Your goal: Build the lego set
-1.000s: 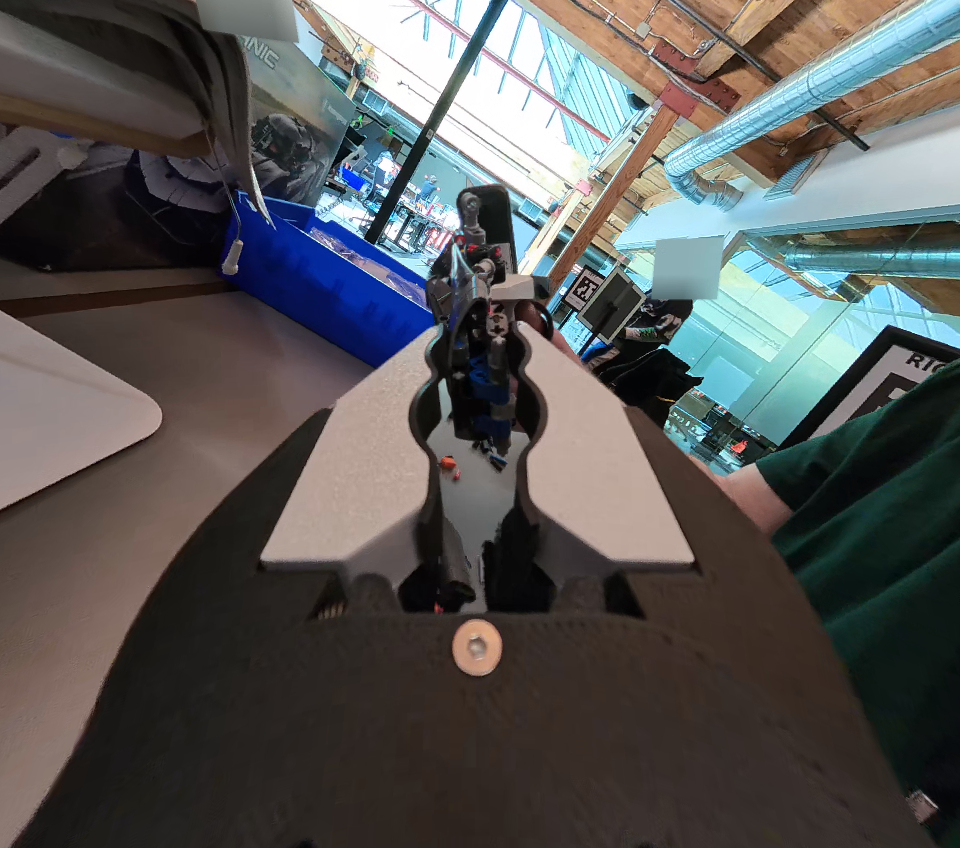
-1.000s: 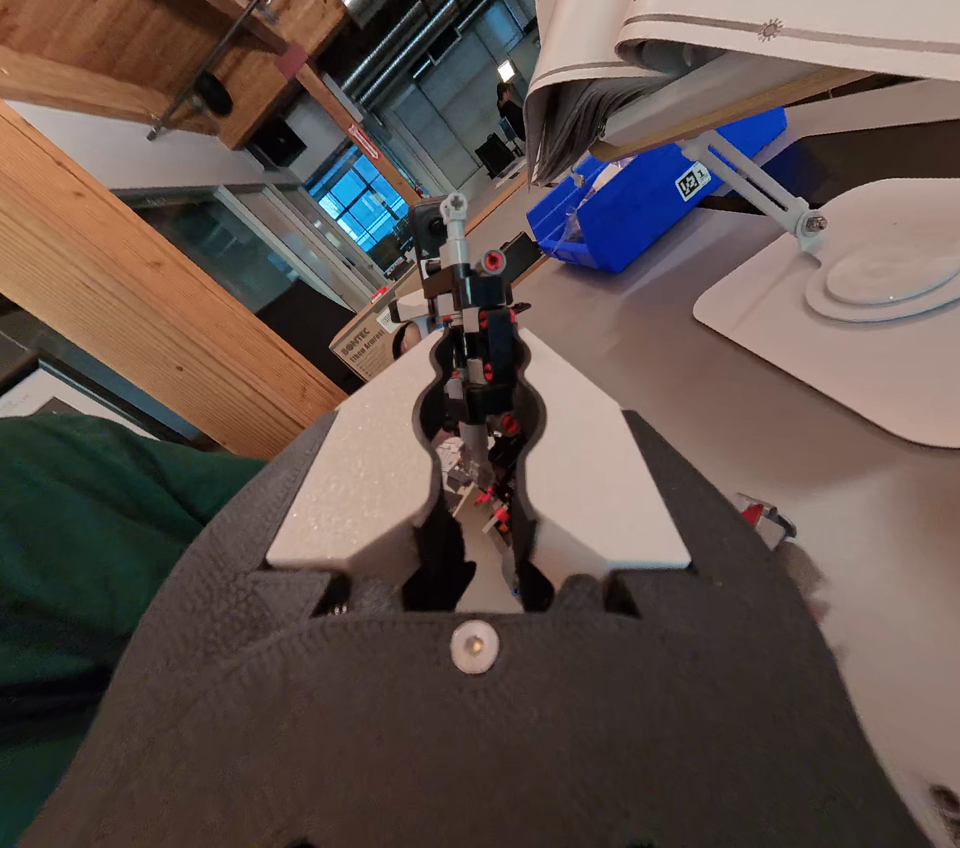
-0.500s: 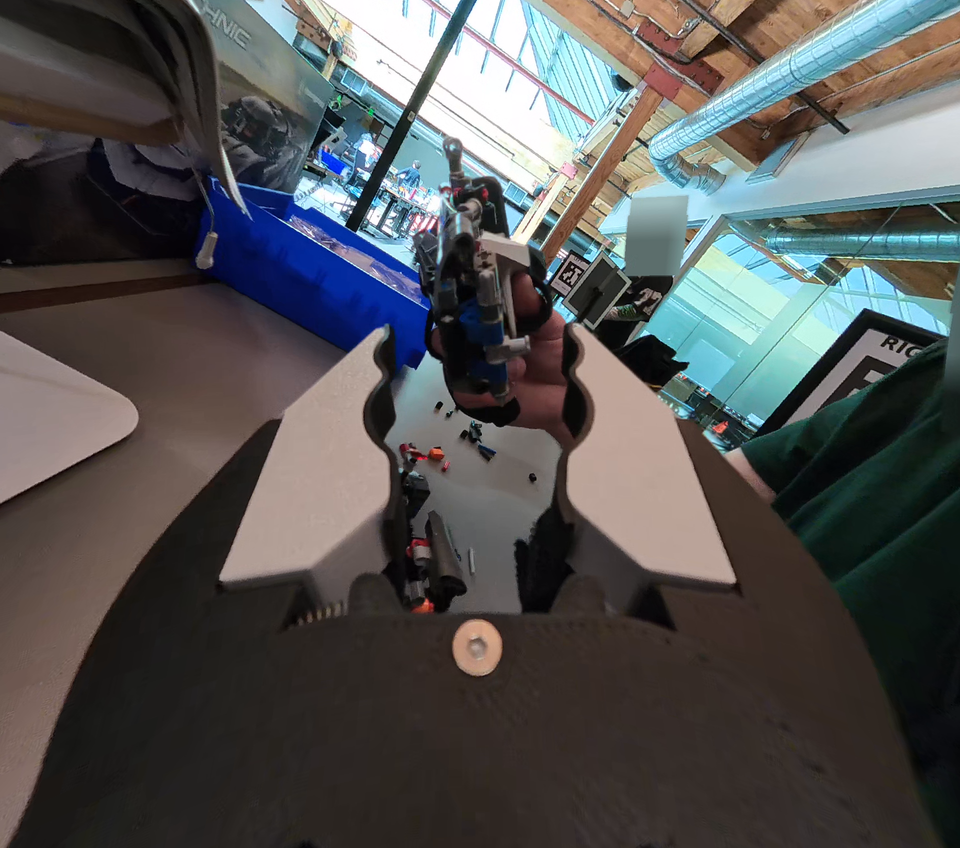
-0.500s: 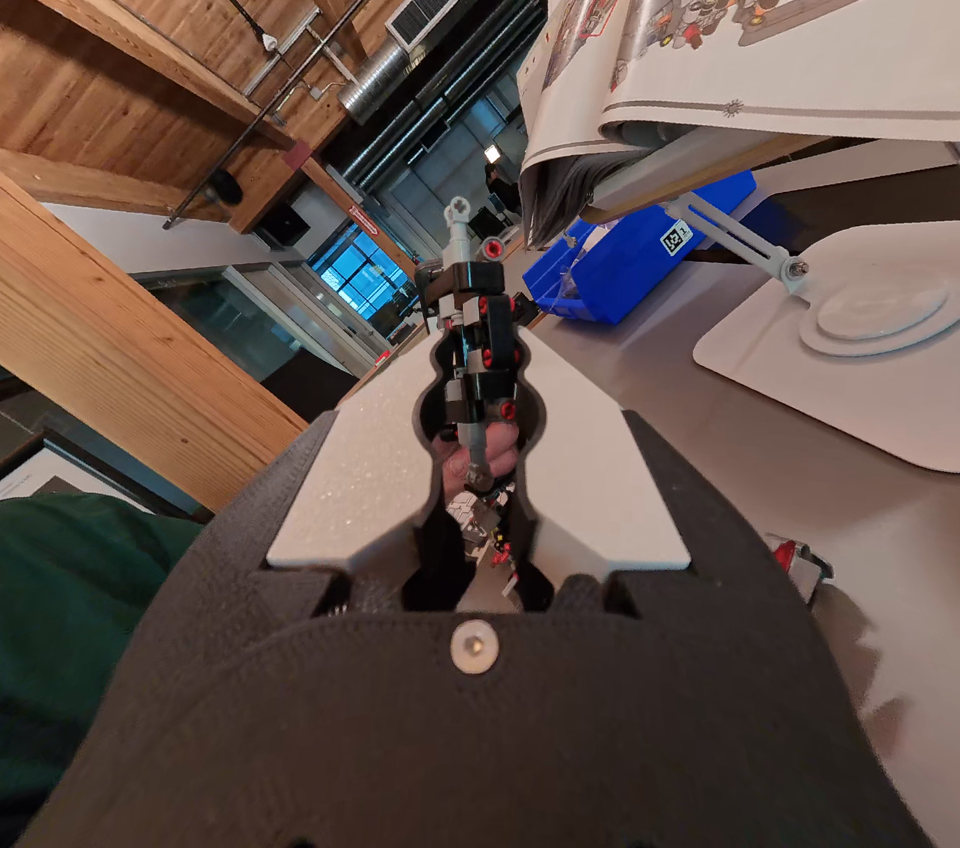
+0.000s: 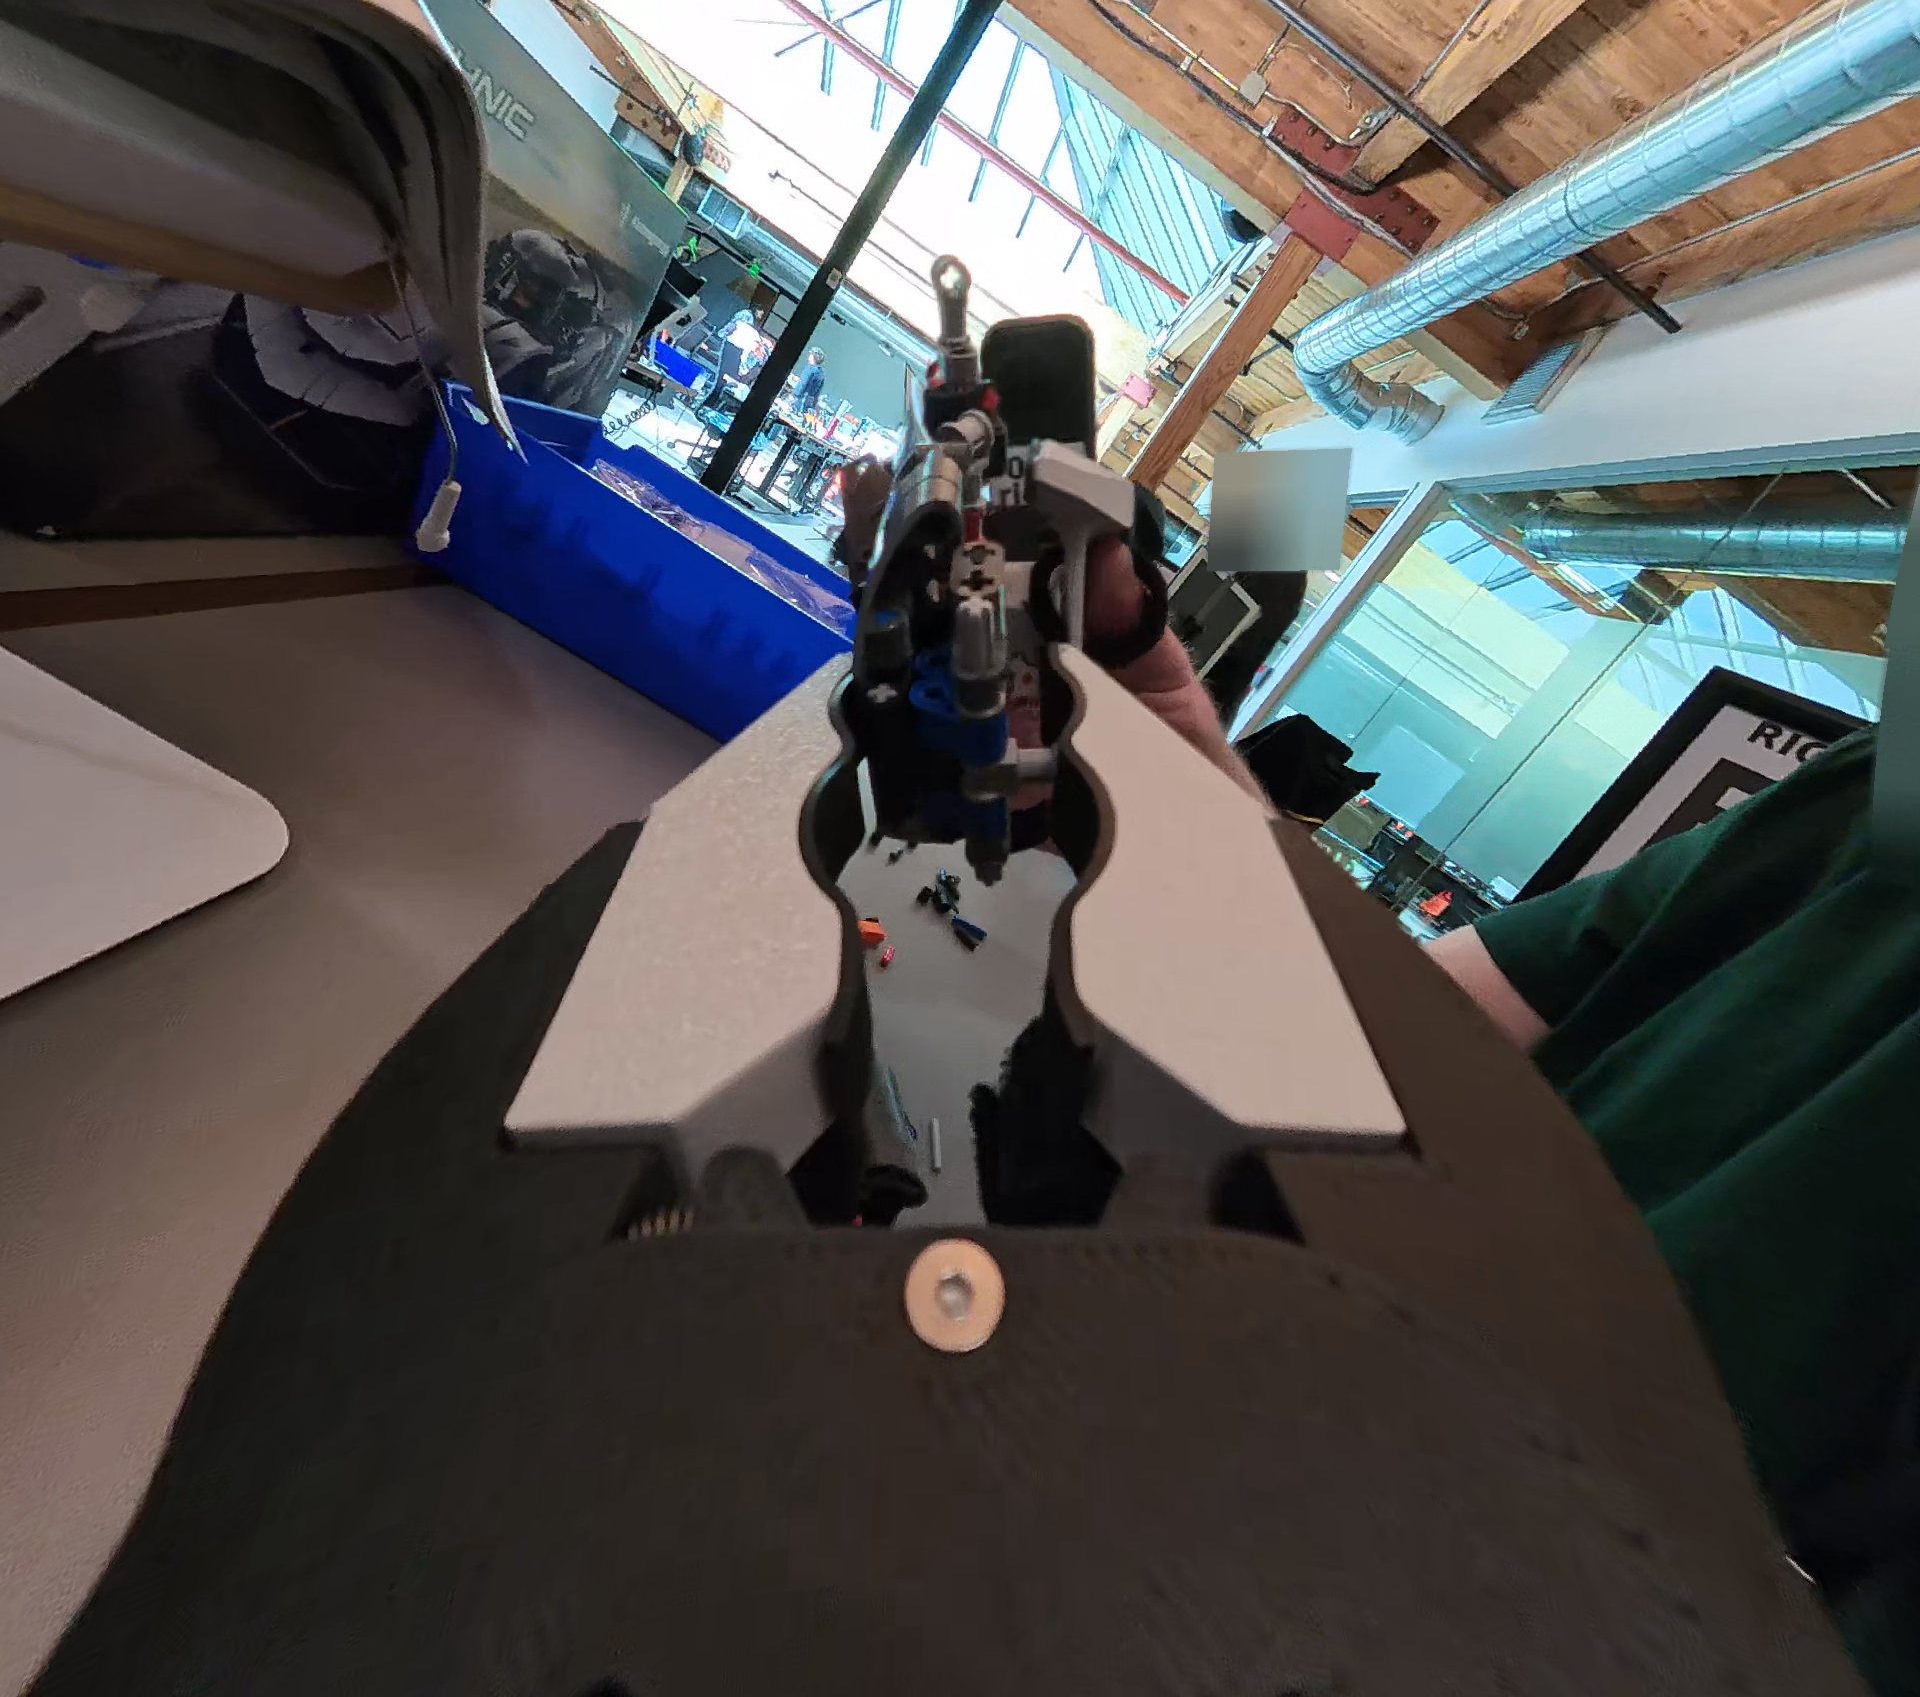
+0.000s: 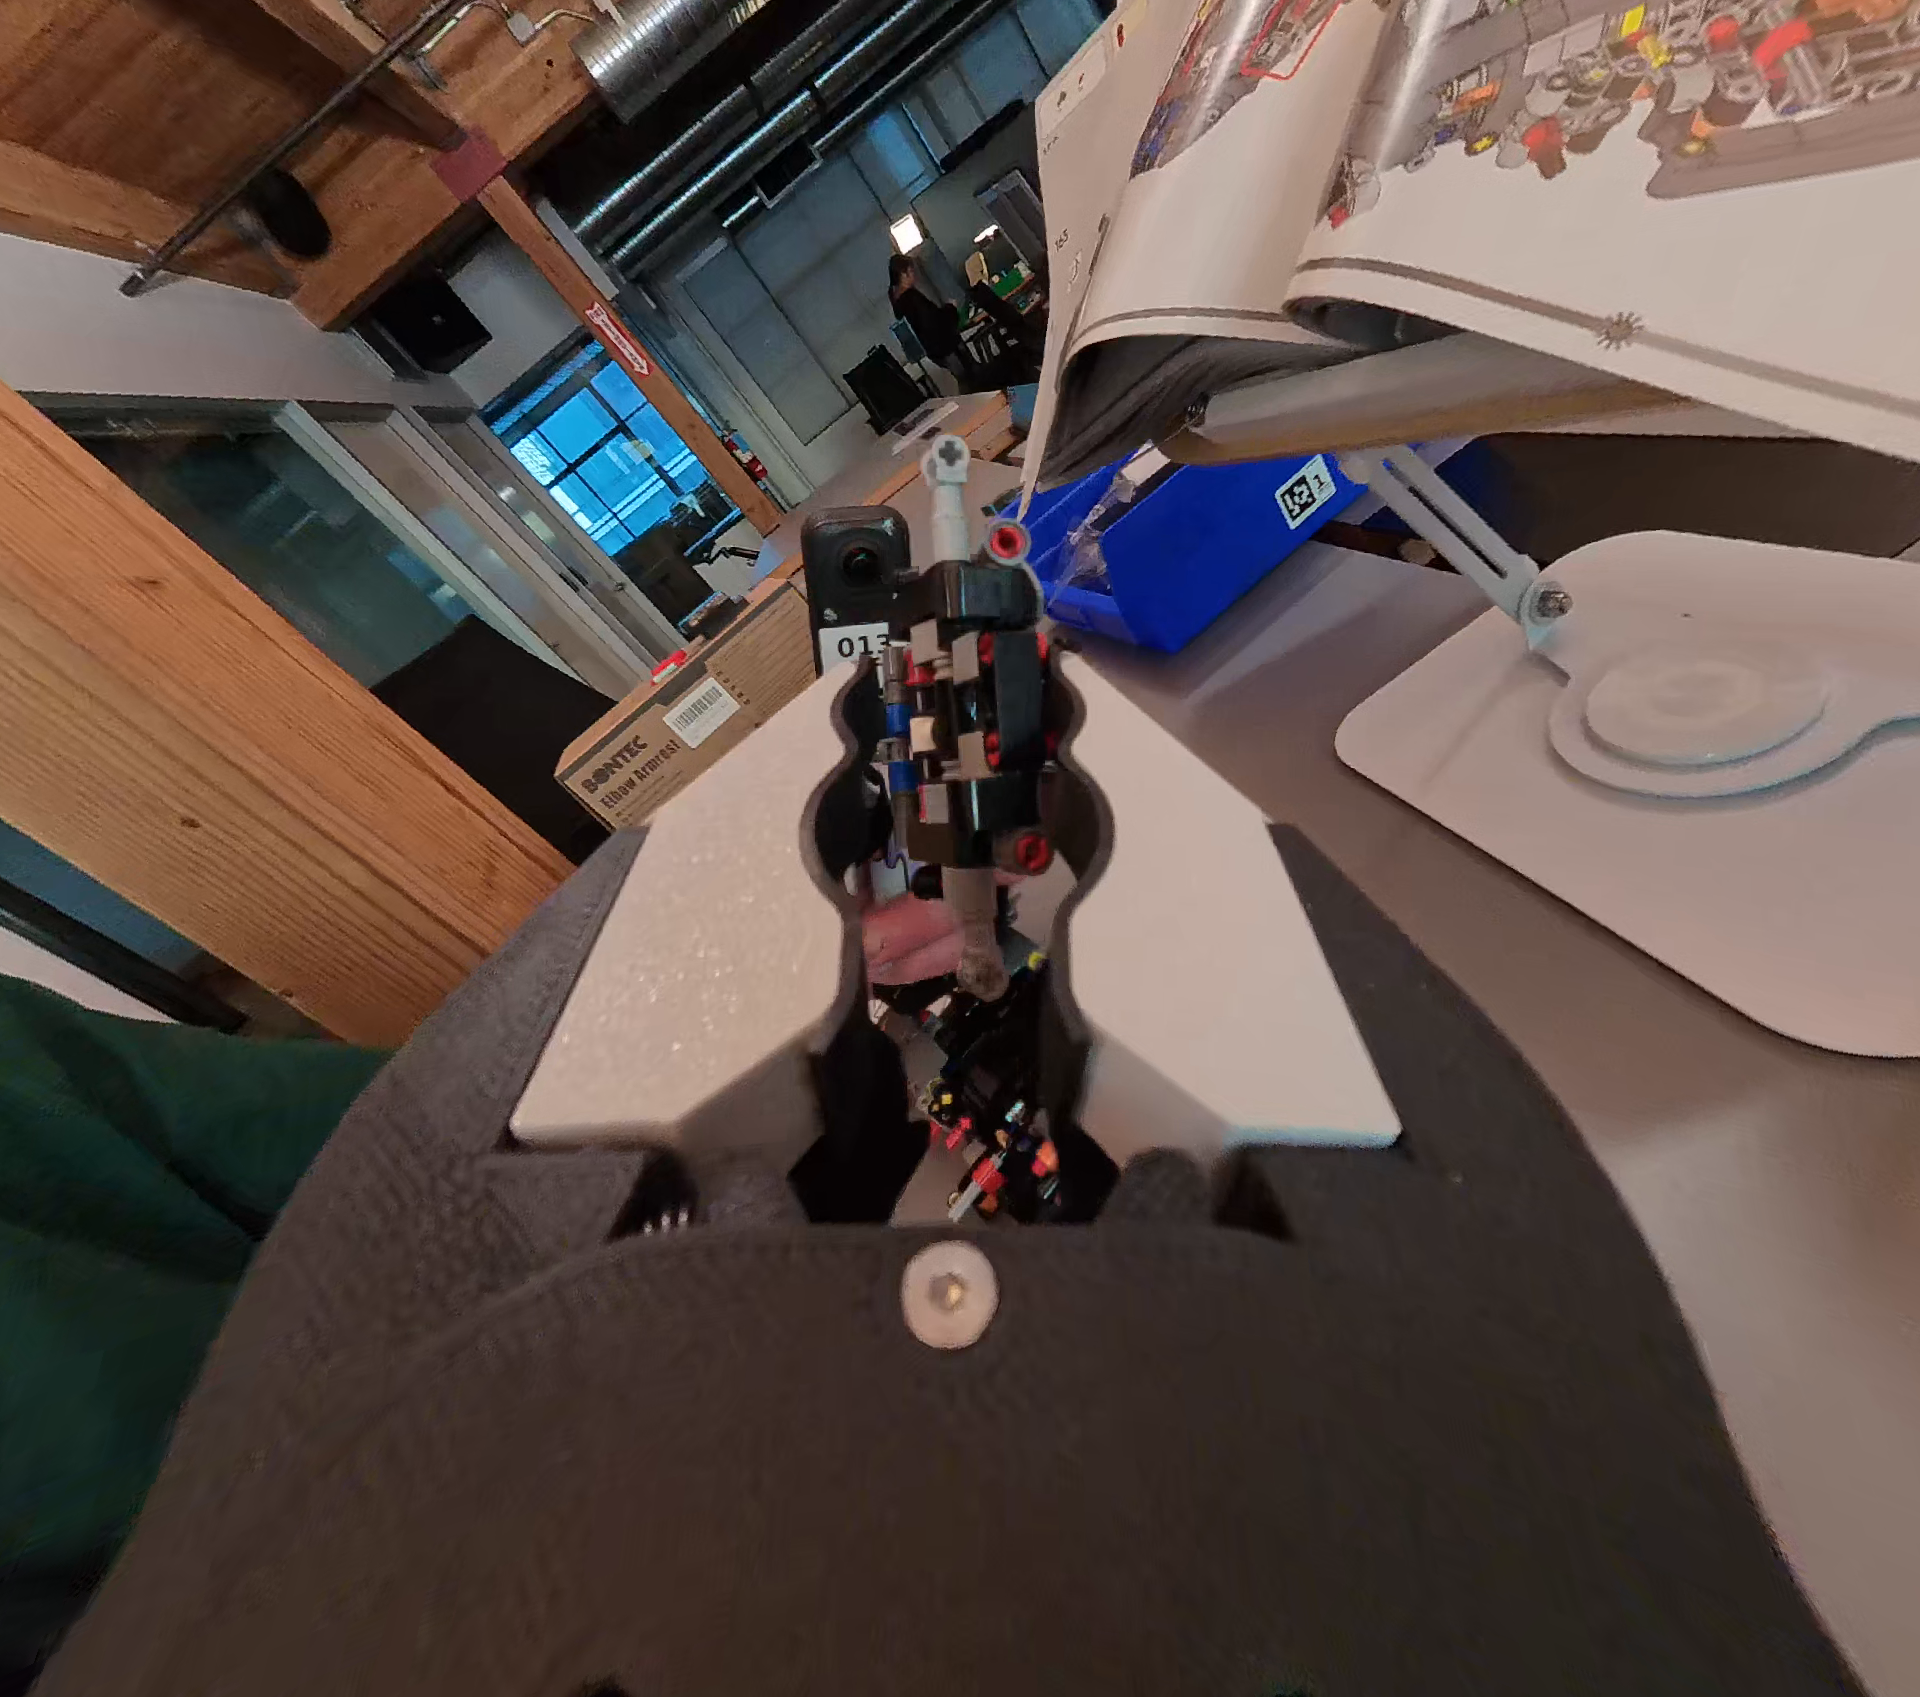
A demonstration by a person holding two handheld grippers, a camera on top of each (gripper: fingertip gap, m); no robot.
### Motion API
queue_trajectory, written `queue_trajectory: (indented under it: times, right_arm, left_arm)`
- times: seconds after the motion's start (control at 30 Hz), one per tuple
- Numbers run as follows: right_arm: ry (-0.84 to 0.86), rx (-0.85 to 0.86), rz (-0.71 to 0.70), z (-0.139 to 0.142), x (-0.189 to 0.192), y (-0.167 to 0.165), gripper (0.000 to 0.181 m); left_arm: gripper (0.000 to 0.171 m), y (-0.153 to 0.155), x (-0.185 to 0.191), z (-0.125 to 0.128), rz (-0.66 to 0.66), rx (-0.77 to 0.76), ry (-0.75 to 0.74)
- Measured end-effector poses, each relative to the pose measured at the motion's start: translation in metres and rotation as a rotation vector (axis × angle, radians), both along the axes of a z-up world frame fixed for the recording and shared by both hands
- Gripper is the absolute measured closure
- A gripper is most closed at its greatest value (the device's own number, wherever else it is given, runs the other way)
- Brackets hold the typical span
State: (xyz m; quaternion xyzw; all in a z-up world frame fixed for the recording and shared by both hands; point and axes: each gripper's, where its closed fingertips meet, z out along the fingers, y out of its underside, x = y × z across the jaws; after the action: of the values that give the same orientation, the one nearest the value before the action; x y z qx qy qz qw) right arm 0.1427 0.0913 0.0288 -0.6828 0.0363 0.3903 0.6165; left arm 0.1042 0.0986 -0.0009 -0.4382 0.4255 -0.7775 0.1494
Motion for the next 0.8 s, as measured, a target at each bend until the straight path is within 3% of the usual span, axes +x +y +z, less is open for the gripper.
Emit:
queue_trajectory:
  times: [0.33, 0.57, 0.8]
  right_arm:
    - [-0.112, -0.017, -0.048, 0.000, -0.003, -0.015, 0.139]
    - [-0.289, 0.014, -0.119, 0.007, -0.006, -0.039, 0.131]
    - [-0.538, 0.018, -0.166, 0.005, -0.021, -0.048, 0.142]
  left_arm:
    - [0.142, -0.003, -0.004, 0.016, 0.017, -0.019, -0.041]
    - [0.143, -0.009, -0.011, 0.030, 0.042, -0.095, -0.060]
    - [0.143, -0.021, -0.023, 0.034, 0.089, -0.229, -0.104]
